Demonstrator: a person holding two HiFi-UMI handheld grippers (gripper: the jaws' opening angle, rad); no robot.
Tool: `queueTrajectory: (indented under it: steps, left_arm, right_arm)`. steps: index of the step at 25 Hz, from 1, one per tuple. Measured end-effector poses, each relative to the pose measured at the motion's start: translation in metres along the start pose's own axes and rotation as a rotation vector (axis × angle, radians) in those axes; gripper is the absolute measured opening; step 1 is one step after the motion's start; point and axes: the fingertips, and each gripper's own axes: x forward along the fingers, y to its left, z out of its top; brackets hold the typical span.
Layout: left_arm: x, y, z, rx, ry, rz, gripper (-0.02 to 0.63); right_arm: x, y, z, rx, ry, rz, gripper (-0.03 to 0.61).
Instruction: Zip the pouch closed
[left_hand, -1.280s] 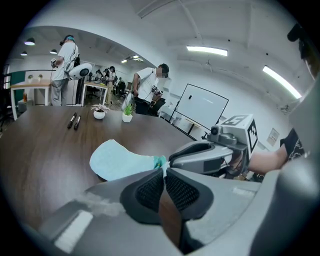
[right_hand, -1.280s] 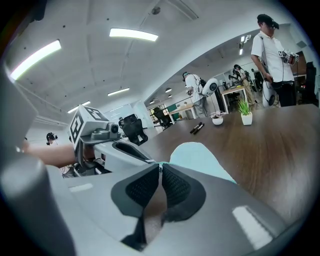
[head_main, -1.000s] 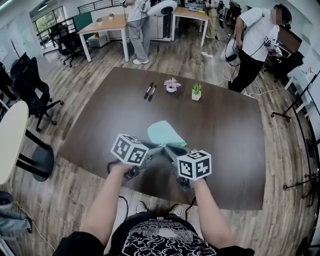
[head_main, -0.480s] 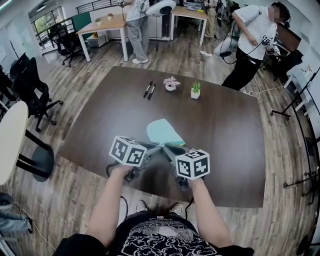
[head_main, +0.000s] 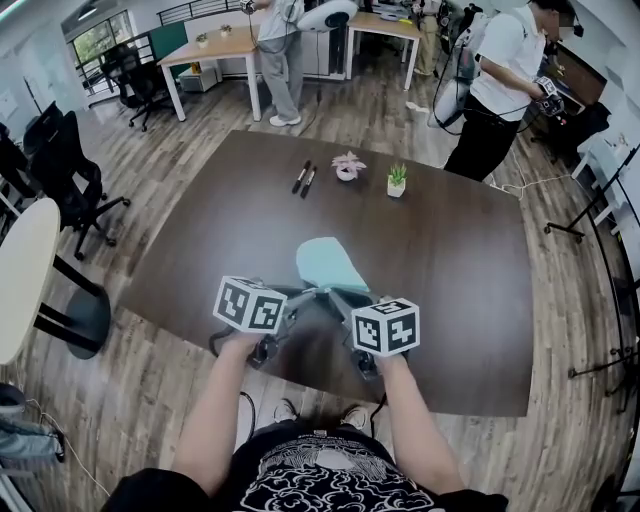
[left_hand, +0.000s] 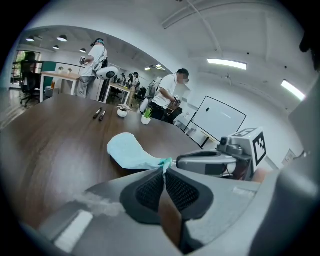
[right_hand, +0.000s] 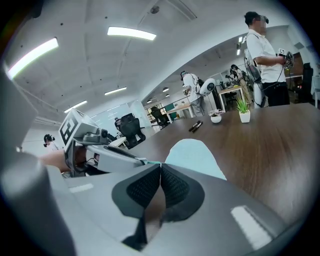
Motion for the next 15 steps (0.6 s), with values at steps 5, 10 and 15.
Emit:
queueTrajectory:
  steps: [5, 10, 15]
  left_arm:
    - [-0.003, 0.009, 0.005, -0.021, -0.035, 0.058, 0.021]
    - [-0.003, 0.014, 0.007, -0.028, -0.056, 0.075, 0.021]
    - [-0.004, 0.018, 0.01, -0.043, -0.068, 0.087, 0.021]
  right_arm:
    - [0.0, -0.001, 0.002, 0.001, -0.004, -0.01, 0.008]
    - [0.002, -0.001, 0.003, -0.002, -0.006, -0.024, 0.007]
    - [0.002, -0.004, 0.003, 0.001, -0.009, -0.031, 0.006]
